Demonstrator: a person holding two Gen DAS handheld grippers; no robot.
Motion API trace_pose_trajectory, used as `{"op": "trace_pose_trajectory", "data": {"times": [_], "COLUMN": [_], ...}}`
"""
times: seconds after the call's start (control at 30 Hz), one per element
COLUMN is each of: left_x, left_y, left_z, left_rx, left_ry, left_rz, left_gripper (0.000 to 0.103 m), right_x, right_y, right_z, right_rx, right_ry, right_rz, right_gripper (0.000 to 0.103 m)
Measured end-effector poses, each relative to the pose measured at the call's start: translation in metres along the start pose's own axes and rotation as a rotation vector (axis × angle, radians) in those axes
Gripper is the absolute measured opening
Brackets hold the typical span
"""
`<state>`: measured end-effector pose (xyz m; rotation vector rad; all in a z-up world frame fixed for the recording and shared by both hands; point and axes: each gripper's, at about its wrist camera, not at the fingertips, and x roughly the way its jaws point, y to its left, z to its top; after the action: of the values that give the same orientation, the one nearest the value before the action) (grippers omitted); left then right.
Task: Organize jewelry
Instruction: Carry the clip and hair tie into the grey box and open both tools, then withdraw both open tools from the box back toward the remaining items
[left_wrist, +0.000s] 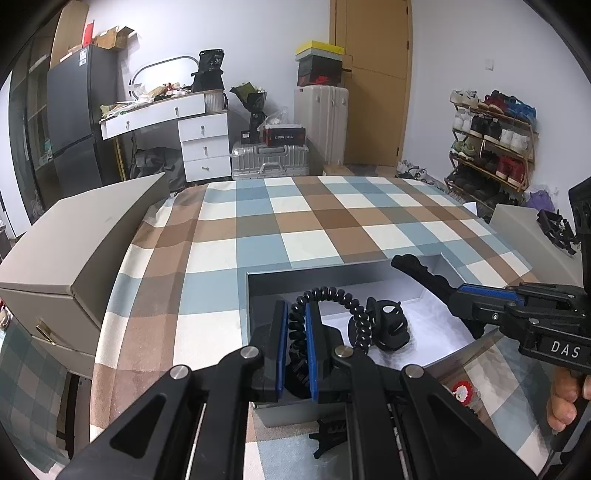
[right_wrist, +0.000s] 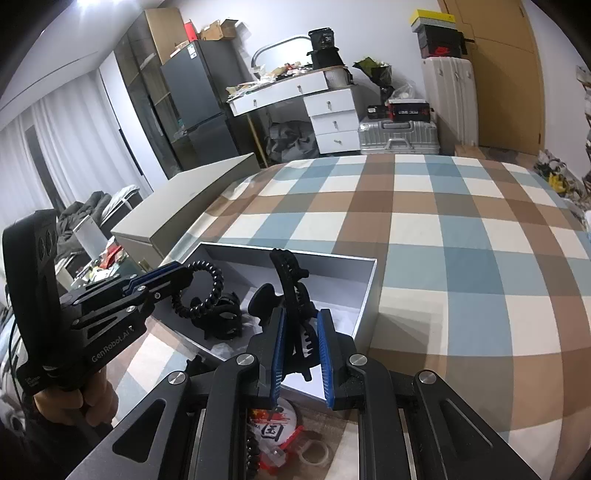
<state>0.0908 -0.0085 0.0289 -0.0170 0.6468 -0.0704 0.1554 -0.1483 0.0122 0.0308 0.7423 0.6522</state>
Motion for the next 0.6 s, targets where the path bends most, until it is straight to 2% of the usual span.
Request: {"op": "trace_pose_trajectory", "data": {"times": [0.03, 0.07, 0.1, 0.13, 0.2, 0.23, 0.27, 0.4, 0.47, 0.53, 0.6], "left_x": [-0.002, -0.004, -0.006, -0.009, -0.014, -0.018, -0.021, -0.033, -0.038, -0.041, -0.041], "left_y": [0.0, 0.0, 0.0, 0.0, 0.002, 0.002, 0.004, 0.006, 0.006, 0.006, 0.006], "left_z": [0.0, 0.0, 0.001, 0.001, 0.0, 0.0, -0.001, -0.006, -0.01, -0.015, -0.02], "left_rx": [-0.001, 0.002, 0.004, 0.002, -0.007, -0.016, -0.025, -0.058, -0.058, -0.053, -0.046], "left_ry": [-0.003, -0.004, -0.006, -0.01, -0.019, -0.023, -0.023, -0.013, -0.006, -0.006, 0.0], "left_rz": [-0.007, -0.023, -0.032, -0.035, -0.038, -0.039, -0.044, -0.038, -0.023, -0.018, -0.027], "left_gripper": [0.005, 0.007, 0.015, 0.021, 0.043, 0.045, 0.05, 0.077, 0.08, 0.084, 0.098], "right_x": [-0.001, -0.004, -0.007, -0.012, -0.019, -0.021, -0.025, -0.039, -0.045, -0.049, -0.051], "right_y": [0.001, 0.001, 0.002, 0.004, 0.008, 0.009, 0.011, 0.012, 0.011, 0.009, 0.007], "right_z": [0.0, 0.001, 0.001, 0.0, 0.0, 0.0, 0.0, -0.003, -0.006, -0.01, -0.013], "right_rx": [-0.001, -0.004, -0.01, -0.021, -0.038, -0.046, -0.054, -0.063, -0.062, -0.061, -0.063], "right_ry": [-0.006, -0.02, -0.03, -0.046, -0.062, -0.064, -0.068, -0.085, -0.079, -0.072, -0.059], "right_rz": [0.007, 0.016, 0.029, 0.034, 0.01, 0.005, 0.004, -0.018, -0.042, -0.042, -0.047], "right_gripper": [0.019, 0.023, 0.035, 0.04, 0.046, 0.048, 0.055, 0.083, 0.094, 0.097, 0.101]}}
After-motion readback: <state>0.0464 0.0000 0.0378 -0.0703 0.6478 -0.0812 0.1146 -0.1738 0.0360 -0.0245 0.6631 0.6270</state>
